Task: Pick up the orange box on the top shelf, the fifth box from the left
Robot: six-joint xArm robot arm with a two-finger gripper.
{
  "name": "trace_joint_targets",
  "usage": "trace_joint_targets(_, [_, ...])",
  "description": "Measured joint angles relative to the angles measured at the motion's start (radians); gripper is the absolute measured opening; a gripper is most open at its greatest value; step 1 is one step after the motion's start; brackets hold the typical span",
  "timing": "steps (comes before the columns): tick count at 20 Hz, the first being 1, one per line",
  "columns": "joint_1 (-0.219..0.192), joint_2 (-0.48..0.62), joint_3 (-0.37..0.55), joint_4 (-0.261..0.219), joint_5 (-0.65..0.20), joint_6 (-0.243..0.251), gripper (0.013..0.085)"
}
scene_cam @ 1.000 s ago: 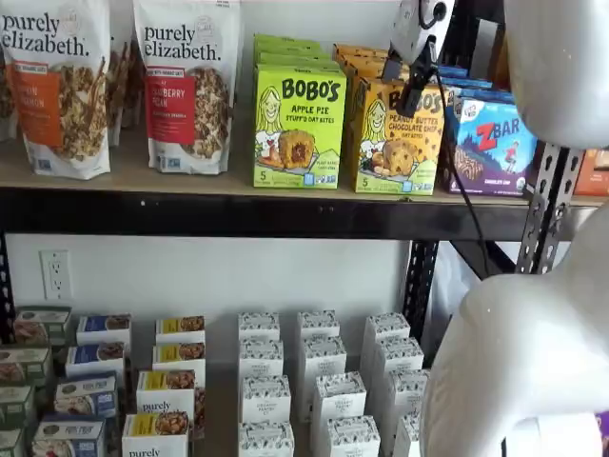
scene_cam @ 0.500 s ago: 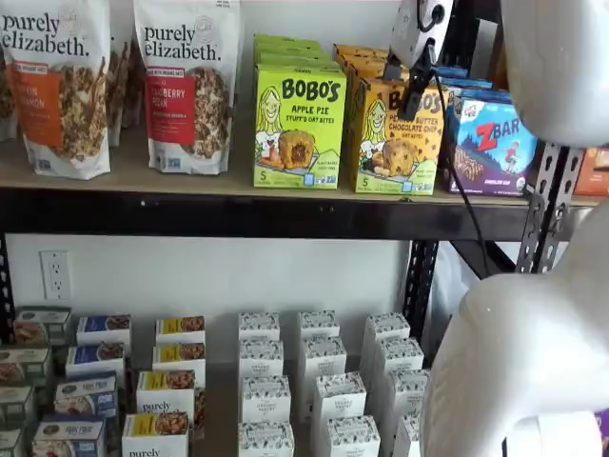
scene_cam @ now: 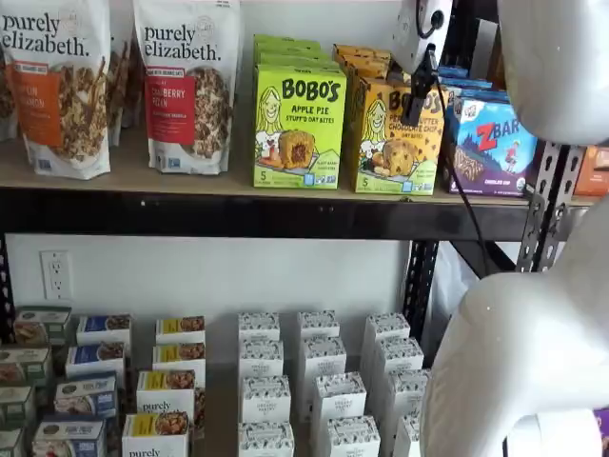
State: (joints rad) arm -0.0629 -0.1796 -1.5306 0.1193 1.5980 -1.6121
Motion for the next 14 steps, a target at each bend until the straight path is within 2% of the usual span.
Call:
trace_joint_targets(10, [0.008,0.017,-0.010,-0.024,0.026,0.004,0.0850])
trace_joint_targets(12, [0.008,0.019,-0.011,-0.021,0.030,0.005,0.0770])
trace_joint_targets(13, [0.008,0.019,-0.012,-0.019,0.030,0.005,0.0770])
trace_joint_targets(14, [0.008,0.018,-0.011,-0.017,0.029,0.005,0.0730])
